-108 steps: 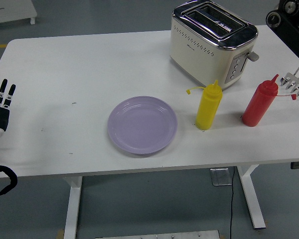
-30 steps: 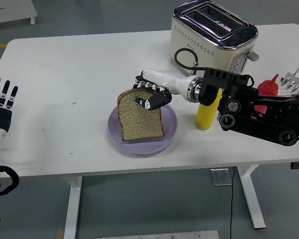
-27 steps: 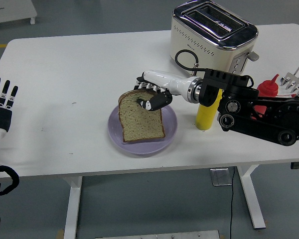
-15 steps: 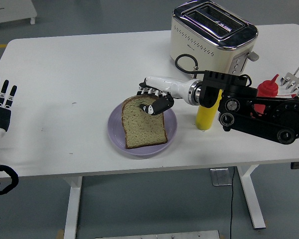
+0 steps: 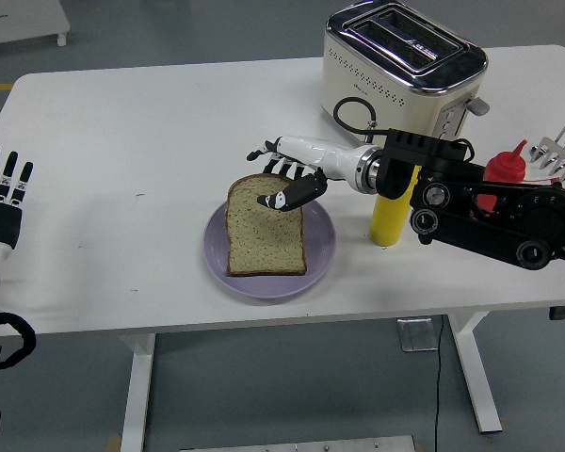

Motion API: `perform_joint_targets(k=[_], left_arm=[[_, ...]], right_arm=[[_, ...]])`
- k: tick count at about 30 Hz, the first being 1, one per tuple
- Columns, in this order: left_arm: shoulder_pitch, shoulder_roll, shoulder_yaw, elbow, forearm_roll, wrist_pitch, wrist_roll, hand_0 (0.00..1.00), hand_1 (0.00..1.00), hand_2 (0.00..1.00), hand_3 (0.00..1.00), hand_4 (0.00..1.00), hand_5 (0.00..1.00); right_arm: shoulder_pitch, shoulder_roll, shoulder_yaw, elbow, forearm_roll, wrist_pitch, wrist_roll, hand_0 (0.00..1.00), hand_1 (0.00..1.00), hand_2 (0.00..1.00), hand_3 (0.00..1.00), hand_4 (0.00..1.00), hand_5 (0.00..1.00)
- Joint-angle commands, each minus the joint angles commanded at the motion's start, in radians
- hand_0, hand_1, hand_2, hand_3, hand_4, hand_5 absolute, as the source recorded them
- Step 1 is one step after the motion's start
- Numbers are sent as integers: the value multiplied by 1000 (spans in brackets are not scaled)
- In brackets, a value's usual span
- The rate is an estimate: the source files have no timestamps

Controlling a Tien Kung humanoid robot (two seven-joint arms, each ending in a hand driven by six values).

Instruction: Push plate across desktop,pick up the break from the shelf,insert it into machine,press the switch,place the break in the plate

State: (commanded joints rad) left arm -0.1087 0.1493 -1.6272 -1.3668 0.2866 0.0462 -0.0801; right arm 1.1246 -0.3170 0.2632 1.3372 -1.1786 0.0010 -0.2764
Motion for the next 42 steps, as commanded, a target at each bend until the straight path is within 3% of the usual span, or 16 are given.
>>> perform_joint_targets(k=[8,16,20,21,26,27,32,33,36,42], left_arm=[[4,1,2,-1,0,0,-1,840,879,937,809,614,998],[9,2,6,0,0,0,-1,824,873,933,809,613,998],[10,2,5,-1,0,0,-1,824,873,933,809,613,998],[10,2,4,-1,0,0,-1,827,871,931,808,614,998],[14,3,-3,-1,-1,0,-3,827,871,931,808,614,998],[15,3,-5,-1,-1,0,-3,827,870,929,808,615,998],[15,3,-9,-4,-1,-1,-4,827,870,929,808,615,998],[15,2,-10,-5,-1,-2,-4,824,867,928,807,615,998],[15,1,-10,-5,-1,-3,-4,824,867,928,807,615,998],[14,0,-14,-12,-2,-4,-4,823,866,928,808,616,998]], right_arm=[[-11,-25,103,34,-47,-60,13,583,692,786,946,726,379],[-24,-69,278,143,-115,-110,32,593,679,764,888,696,361],[-49,-107,385,198,-96,-166,72,593,679,764,888,696,361],[-54,-114,409,205,-88,-178,82,701,723,774,826,643,336],[-115,-150,568,210,31,-267,173,701,723,774,826,643,336],[-128,-152,596,206,55,-279,190,824,810,837,819,642,355],[-224,-157,754,172,218,-324,286,824,810,837,819,642,355],[-245,-155,780,164,246,-327,306,832,800,824,838,562,377],[-302,-146,860,147,346,-322,356,832,800,824,838,562,377],[-431,-121,1027,121,544,-259,409,842,806,827,844,528,425]])
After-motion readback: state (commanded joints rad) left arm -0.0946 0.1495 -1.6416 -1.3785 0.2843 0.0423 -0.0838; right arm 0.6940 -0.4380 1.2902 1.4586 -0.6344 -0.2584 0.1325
